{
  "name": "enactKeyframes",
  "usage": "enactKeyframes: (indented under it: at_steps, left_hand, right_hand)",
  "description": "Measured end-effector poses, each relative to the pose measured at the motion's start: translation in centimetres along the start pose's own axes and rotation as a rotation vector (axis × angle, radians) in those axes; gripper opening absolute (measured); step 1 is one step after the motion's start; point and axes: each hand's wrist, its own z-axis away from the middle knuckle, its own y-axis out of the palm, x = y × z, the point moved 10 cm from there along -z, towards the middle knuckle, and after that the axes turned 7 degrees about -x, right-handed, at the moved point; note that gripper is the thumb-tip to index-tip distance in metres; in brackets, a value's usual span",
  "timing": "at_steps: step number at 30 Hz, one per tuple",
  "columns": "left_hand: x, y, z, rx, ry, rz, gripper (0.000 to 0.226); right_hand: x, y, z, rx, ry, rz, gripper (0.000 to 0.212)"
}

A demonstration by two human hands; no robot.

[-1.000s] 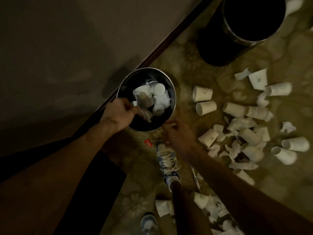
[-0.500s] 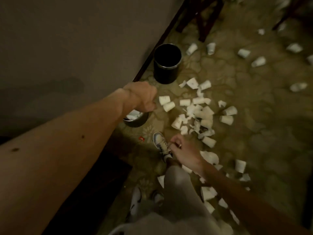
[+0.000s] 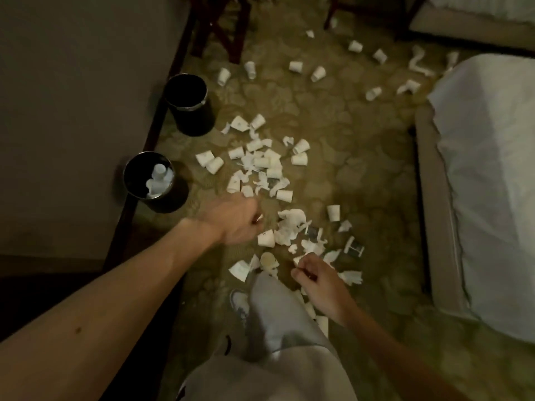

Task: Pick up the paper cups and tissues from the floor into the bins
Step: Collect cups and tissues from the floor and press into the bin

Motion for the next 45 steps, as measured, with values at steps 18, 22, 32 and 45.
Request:
enactKeyframes:
  at_steps: [18, 22, 32, 45]
  left_hand:
    - [-10.0, 31.8, 5.2, 0.268, -0.032, 0.142, 0.035]
    - [-10.0, 38.9, 1.4, 0.363, -0.062, 0.317, 0.023]
    - [-5.8, 52.7, -9.8, 0.386, 0.100, 0.215, 0.015]
    - [-0.6, 77.0, -22.3, 0.461, 0.150, 0.165, 0.067]
  right_hand:
    - [-30.0, 8.8, 10.4, -0.025, 0.328, -0.197, 0.010]
    - [-35.7, 11.4, 8.4, -0.043, 0.463, -0.231, 0.012]
    - [-45.7, 18.0, -3.1, -0.099, 0.613, -0.271, 0.023]
    - [-65.7, 28.1, -18.5, -0.166, 0.707, 0.034, 0.069]
